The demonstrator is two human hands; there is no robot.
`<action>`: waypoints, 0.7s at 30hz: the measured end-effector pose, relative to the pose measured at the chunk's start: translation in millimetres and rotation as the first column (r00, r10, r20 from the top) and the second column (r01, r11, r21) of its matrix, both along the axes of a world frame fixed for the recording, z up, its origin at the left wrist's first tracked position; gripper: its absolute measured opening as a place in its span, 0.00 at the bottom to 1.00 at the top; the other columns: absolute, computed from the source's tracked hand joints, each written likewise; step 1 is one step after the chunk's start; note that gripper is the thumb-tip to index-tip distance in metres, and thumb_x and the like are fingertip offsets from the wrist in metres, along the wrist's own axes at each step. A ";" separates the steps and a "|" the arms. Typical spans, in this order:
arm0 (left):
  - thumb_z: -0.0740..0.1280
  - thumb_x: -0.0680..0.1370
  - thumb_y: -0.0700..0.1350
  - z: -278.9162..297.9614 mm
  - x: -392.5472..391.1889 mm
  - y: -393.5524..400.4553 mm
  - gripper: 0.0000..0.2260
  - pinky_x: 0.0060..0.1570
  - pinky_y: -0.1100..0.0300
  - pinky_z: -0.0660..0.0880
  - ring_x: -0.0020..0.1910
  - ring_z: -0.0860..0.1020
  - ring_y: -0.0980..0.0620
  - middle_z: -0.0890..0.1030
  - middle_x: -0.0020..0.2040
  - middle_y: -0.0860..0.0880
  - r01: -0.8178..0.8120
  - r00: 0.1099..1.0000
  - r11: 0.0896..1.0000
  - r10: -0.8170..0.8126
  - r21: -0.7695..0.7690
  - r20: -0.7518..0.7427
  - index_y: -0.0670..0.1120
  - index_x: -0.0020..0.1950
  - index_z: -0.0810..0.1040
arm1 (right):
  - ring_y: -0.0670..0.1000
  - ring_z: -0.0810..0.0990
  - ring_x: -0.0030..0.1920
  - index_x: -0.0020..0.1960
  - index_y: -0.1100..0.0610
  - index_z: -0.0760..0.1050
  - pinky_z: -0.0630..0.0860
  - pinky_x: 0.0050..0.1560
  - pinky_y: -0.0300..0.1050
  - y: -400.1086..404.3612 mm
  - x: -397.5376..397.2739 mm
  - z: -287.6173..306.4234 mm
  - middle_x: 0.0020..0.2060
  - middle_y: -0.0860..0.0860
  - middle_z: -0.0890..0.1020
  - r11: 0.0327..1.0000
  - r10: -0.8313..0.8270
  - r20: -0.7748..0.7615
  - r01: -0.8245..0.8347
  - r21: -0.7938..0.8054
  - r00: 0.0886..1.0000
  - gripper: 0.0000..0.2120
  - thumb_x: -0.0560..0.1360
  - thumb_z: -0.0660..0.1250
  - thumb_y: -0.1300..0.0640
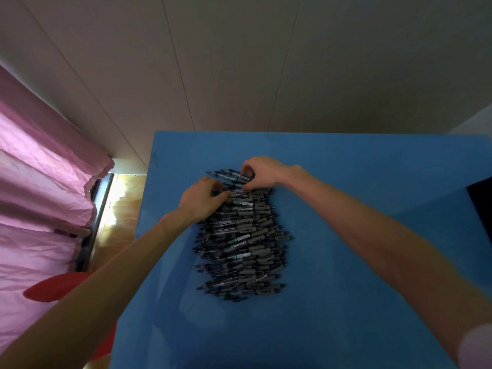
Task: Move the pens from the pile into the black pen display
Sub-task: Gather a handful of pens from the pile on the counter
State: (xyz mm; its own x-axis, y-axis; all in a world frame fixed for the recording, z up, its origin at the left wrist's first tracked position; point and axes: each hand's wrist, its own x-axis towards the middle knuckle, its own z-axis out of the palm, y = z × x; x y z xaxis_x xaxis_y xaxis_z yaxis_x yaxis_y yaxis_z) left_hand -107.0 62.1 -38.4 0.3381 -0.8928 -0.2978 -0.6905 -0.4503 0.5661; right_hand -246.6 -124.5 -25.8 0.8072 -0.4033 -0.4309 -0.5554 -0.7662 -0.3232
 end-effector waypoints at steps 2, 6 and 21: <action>0.65 0.81 0.60 0.4 1.9 0.4 0.19 0.57 0.51 0.76 0.56 0.78 0.48 0.78 0.62 0.49 0.023 1.000 1.000 -0.023 0.020 0.004 0.48 0.63 0.78 | 0.50 0.78 0.53 0.64 0.51 0.75 0.78 0.53 0.48 -1.2 0.5 -0.7 0.54 0.47 0.79 1.000 0.022 0.004 -0.022 -0.016 1.000 0.27 0.71 0.75 0.39; 0.66 0.80 0.60 1.7 1.5 1.5 0.19 0.57 0.49 0.77 0.56 0.78 0.48 0.78 0.60 0.49 0.024 1.000 0.999 -0.023 0.039 -0.013 0.48 0.63 0.76 | 0.50 0.78 0.53 0.64 0.50 0.74 0.78 0.53 0.49 -2.1 1.9 0.1 0.54 0.47 0.79 0.998 0.052 0.005 -0.052 -0.046 0.999 0.28 0.71 0.75 0.37; 0.66 0.81 0.59 -4.0 -5.9 12.4 0.16 0.54 0.51 0.78 0.52 0.79 0.49 0.74 0.61 0.50 0.034 0.999 0.999 -0.032 -0.039 0.042 0.49 0.60 0.79 | 0.52 0.79 0.45 0.53 0.53 0.77 0.79 0.46 0.50 11.6 0.3 -8.2 0.46 0.49 0.80 0.954 -0.054 0.054 0.068 -0.293 0.997 0.23 0.70 0.69 0.36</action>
State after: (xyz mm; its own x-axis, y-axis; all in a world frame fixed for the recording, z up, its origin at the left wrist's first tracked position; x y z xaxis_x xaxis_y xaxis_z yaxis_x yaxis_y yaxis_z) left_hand -112.9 74.5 -42.4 0.3194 -0.9146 -0.2478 -0.7281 -0.4042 0.5536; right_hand -246.3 -112.9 -34.0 0.7930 -0.5558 -0.2493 -0.5940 -0.7963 -0.1141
